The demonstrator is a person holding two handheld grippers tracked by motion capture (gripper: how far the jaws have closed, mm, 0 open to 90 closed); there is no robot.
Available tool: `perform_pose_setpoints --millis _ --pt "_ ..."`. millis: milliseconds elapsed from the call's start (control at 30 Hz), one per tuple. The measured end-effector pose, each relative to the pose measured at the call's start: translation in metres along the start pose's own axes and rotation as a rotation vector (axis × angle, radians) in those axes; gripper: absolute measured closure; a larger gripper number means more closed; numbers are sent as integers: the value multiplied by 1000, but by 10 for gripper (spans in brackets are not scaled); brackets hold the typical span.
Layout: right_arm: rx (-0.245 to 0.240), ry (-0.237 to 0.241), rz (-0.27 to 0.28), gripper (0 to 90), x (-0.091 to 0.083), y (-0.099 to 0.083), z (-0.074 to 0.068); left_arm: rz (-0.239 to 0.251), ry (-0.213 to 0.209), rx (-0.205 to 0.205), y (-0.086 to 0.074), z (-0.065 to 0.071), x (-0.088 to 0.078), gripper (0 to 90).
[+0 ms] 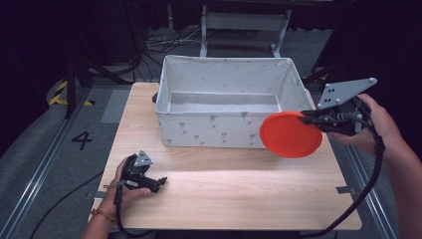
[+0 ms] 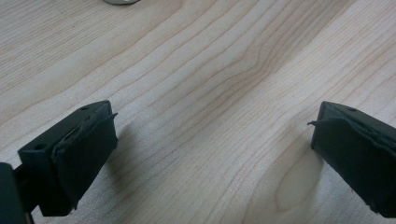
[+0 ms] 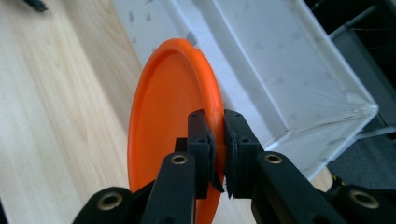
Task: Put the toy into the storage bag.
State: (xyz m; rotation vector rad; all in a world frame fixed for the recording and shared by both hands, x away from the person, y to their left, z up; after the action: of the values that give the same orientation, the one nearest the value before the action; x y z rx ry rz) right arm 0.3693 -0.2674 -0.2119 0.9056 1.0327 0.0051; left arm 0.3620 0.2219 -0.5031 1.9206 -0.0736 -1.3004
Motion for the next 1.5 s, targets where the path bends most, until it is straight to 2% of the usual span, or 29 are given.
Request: perform_pose_setpoints --millis 133,267,467,567,767,900,933,1033,1100,1133,1167,1300,1367,1500 --pt "1 -32 9 825 -8 11 9 -1 -1 0 0 0 0 5" --pt "18 -58 40 825 -13 25 26 0 1 -1 0 0 0 5" --pt "45 -86 53 825 -8 45 51 -3 -1 -5 0 0 0 5" --pt "41 -109 54 825 -1 53 61 -3 -1 -4 0 0 0 5" --pt "50 -139 46 825 18 68 82 -2 -3 -2 0 0 0 5" --pt "47 -146 24 825 40 74 97 -1 -11 -5 0 0 0 5" --pt "42 -145 20 825 46 74 100 -3 1 3 0 0 0 5" --pt "44 -133 24 825 56 74 105 -2 -3 -2 0 0 0 5" --pt "51 -100 26 825 71 73 111 -3 -5 -5 0 0 0 5" --pt "51 -100 26 825 71 73 111 -2 -3 -2 0 0 0 5" --pt "42 -93 9 825 80 71 114 -2 0 2 0 0 0 5" --pt "11 -101 -48 825 101 66 119 -5 -6 -7 0 1 0 5" --pt "2 -83 -68 825 108 64 121 -5 -2 -11 0 1 -1 5" --pt "-2 -66 -74 825 117 59 124 -3 0 -15 0 1 -1 5"
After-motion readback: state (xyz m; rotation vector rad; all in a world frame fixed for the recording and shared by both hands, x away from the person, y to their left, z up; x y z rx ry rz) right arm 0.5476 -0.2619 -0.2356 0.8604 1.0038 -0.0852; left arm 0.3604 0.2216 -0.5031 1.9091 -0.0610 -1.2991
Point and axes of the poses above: each handheld gripper's, and its own axes: x roughly forward along the jaws, y roughly out of its top, z roughly to its right, the point moved 1 cm from there along x, roughly forward along the jaws, and after that the axes turned 15 degrees about x, right-handed, at the moved point
